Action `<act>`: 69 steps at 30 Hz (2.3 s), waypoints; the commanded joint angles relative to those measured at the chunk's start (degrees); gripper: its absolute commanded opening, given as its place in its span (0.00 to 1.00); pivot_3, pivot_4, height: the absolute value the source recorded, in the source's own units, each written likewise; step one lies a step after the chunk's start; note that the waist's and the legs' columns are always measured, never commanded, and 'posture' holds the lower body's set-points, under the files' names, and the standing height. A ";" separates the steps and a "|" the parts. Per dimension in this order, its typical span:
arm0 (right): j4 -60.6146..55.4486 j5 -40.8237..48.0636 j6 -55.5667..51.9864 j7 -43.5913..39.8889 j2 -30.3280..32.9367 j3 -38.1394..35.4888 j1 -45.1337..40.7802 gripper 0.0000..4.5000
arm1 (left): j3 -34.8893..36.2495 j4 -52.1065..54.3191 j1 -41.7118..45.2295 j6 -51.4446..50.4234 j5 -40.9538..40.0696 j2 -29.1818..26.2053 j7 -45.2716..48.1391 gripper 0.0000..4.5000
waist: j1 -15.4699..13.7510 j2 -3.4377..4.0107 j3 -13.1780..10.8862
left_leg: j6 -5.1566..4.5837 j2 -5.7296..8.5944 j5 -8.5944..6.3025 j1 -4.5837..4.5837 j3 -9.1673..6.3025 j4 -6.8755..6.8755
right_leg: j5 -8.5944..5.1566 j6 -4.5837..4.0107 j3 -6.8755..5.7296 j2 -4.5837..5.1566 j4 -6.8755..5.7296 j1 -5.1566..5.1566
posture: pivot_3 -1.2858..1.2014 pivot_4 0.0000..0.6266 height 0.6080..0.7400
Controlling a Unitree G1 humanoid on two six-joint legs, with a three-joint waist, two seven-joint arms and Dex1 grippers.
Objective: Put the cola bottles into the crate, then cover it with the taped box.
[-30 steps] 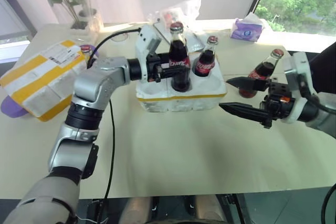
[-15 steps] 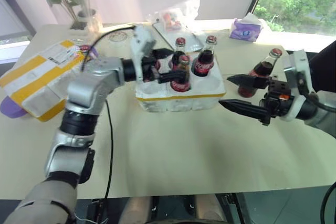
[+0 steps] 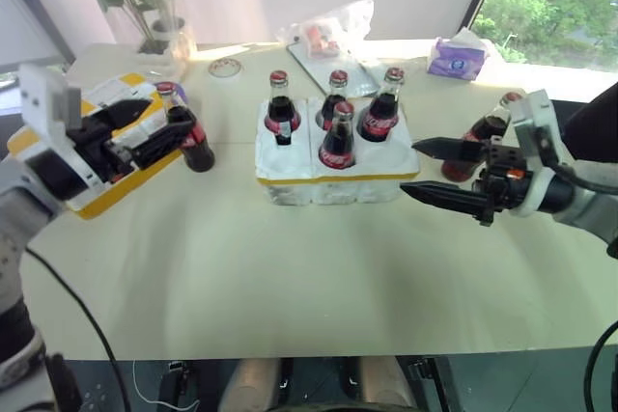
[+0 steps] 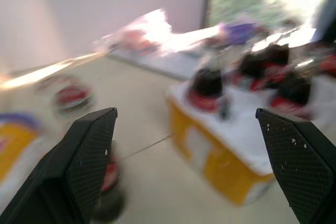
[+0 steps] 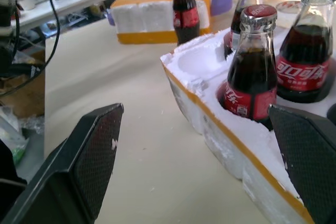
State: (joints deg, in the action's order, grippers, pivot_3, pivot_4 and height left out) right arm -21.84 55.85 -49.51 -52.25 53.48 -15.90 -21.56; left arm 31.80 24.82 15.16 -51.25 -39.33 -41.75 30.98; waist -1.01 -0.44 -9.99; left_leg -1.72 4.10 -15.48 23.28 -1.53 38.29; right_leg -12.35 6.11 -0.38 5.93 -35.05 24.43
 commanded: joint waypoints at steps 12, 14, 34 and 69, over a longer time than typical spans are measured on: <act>1.86 -1.24 0.51 -1.84 -0.17 1.51 -5.24 1.00 | -13.41 -17.11 7.99 18.11 17.00 8.48 -9.88 0.98 | -1.13 -0.01 0.00 | 0.05 0.00 0.01 0.12 0.00 -0.17 | 0.15 0.17 0.00 -0.01 0.00 0.26 | 0.52 0.24 1.00; 1.98 -1.22 0.46 -1.51 -0.39 1.35 -5.08 1.00 | -14.21 -19.70 9.31 19.16 17.54 9.00 -9.67 0.98 | -1.17 -0.01 0.00 | 0.05 0.00 0.01 0.14 0.00 -0.18 | 0.15 0.17 -0.01 -0.01 0.00 0.28 | 0.52 0.24 1.00; 0.50 -0.35 0.09 0.63 -1.09 0.02 -3.81 1.00 | -21.20 -43.42 20.60 30.14 24.03 11.62 -3.80 0.81 | -1.17 -0.02 -0.01 | 0.04 0.00 0.01 0.14 0.01 -0.12 | 0.17 0.18 -0.01 0.01 -0.01 0.25 | 0.52 0.24 1.00; -4.39 0.69 0.60 8.64 -2.66 -6.64 6.81 1.00 | -27.62 -30.78 37.55 11.81 3.20 10.51 24.31 0.62 | 0.27 -0.20 -0.13 | 0.23 -0.07 0.18 0.76 -0.08 0.13 | 0.26 0.21 0.02 -0.22 -0.25 0.79 | 0.52 0.24 1.00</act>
State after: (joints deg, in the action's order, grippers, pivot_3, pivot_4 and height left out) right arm -24.16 55.35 -49.61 -44.04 50.93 -20.63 -14.62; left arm 1.01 -8.16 51.36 -41.19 -35.18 -30.43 54.52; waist -0.74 -0.64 -10.11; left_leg -1.49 4.03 -15.30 24.04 -1.61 38.42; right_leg -12.09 6.32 -0.36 5.70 -35.30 25.23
